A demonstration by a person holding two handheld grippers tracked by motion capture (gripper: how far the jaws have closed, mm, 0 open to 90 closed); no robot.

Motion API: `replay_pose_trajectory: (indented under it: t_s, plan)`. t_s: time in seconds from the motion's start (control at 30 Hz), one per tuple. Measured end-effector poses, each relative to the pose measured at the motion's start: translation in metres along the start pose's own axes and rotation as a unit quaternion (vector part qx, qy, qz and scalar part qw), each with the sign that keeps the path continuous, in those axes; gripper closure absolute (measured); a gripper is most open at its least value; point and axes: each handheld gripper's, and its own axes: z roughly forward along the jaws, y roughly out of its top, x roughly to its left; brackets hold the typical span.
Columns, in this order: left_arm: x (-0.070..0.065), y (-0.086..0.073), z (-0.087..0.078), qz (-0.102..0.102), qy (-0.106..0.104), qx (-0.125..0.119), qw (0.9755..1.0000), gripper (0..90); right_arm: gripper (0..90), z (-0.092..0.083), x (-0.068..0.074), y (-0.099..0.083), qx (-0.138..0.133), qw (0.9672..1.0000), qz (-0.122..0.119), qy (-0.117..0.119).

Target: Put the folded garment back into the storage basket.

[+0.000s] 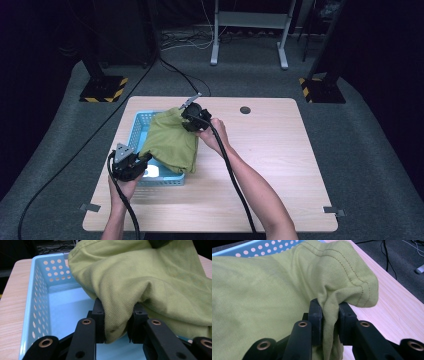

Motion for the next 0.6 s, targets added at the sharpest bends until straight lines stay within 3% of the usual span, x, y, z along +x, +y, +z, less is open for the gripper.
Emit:
replay_pose_trajectory:
  t_s: [0.6]
  plan:
    - [0.011,-0.003,-0.004,-0.011,0.011,0.001,0.9999,71.7,75.8,0.01,0.008,0.006,0.003,0.9999,-0.004,0.01]
